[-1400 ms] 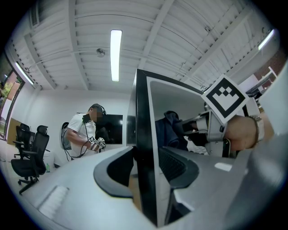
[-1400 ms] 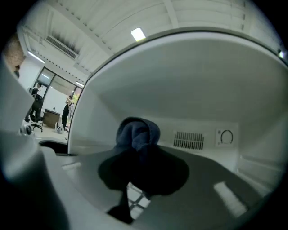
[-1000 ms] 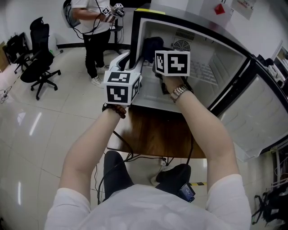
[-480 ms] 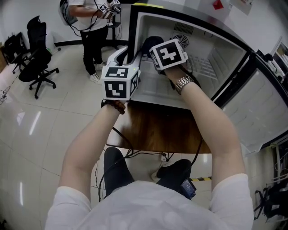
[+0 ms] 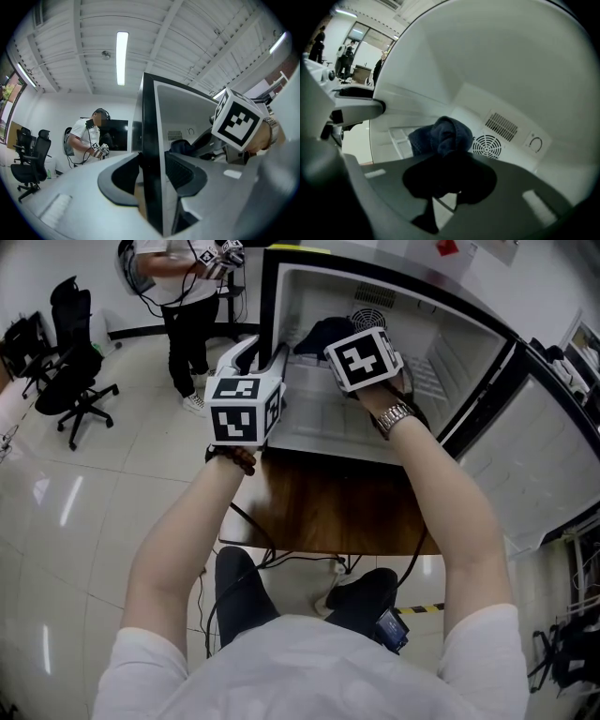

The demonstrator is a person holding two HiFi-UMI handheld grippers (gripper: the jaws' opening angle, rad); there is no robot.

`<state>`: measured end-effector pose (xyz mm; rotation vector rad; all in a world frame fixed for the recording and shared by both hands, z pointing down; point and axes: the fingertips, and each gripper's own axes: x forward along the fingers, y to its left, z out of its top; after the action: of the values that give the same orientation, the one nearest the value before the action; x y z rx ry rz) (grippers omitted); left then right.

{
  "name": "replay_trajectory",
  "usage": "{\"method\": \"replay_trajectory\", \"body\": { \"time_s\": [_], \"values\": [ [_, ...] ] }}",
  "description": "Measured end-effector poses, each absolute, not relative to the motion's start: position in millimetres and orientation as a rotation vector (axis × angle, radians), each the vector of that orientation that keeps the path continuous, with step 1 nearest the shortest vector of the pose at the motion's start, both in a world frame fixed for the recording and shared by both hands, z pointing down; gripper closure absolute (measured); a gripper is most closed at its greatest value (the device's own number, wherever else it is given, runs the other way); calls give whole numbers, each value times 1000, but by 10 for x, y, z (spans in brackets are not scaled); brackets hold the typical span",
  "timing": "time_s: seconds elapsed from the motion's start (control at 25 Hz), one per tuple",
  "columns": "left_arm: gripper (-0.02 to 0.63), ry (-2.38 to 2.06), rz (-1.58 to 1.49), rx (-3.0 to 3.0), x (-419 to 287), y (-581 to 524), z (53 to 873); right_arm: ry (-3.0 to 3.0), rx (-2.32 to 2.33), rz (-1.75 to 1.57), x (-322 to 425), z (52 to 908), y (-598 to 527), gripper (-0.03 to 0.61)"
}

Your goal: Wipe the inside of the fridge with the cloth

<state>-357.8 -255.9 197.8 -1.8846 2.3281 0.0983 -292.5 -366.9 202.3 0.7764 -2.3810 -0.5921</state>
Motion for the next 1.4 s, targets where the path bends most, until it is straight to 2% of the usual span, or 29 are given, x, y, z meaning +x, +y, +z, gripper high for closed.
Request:
{"method": "replay_trajectory", "body": {
  "time_s": [0.8,1.4],
  "values": [
    [465,2334,92,-1880,-3593,-2548,1984,-2254,1084,-436,-1816,2115,-4300,515],
    [465,2345,87,-1872,-3599,-2559,1981,-2192,1222,-374,-1310,2111,-4548,515]
  ]
}}
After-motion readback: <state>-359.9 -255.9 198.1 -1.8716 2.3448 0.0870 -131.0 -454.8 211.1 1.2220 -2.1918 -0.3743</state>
